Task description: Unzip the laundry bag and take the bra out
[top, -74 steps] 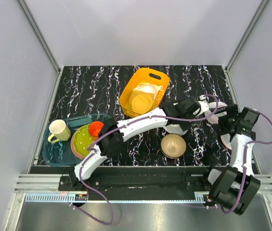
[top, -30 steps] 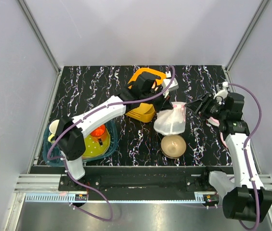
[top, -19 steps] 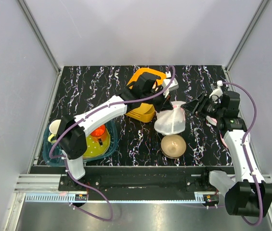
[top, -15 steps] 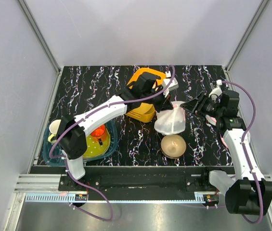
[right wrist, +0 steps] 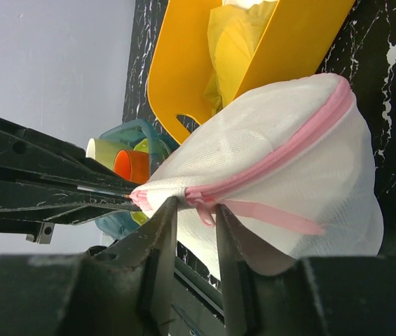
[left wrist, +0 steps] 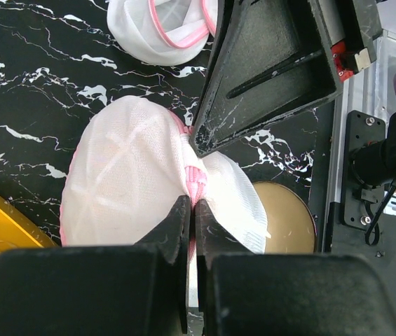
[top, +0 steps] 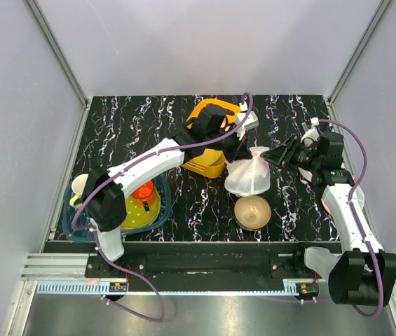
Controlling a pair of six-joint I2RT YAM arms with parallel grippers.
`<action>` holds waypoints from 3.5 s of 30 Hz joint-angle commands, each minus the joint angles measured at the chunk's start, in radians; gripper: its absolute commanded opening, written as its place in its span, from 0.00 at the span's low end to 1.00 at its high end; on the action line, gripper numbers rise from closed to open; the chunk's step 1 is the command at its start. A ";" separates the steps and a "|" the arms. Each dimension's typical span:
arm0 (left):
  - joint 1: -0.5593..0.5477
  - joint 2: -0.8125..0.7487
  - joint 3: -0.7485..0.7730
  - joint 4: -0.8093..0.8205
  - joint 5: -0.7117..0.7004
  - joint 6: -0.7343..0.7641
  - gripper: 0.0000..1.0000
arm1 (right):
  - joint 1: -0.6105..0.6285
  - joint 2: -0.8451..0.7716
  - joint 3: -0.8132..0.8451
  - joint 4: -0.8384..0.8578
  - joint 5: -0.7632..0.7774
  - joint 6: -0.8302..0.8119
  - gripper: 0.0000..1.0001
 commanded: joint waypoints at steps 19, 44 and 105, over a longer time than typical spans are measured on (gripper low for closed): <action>0.050 -0.031 -0.008 0.112 0.049 -0.002 0.00 | -0.052 -0.100 0.006 -0.190 0.439 -0.072 0.00; 0.034 0.090 0.176 0.032 0.046 0.050 0.99 | -0.060 -0.164 -0.024 -0.144 0.316 0.008 0.00; 0.055 0.035 0.006 0.265 0.003 0.160 0.92 | -0.219 -0.265 -0.121 -0.175 0.284 0.055 0.00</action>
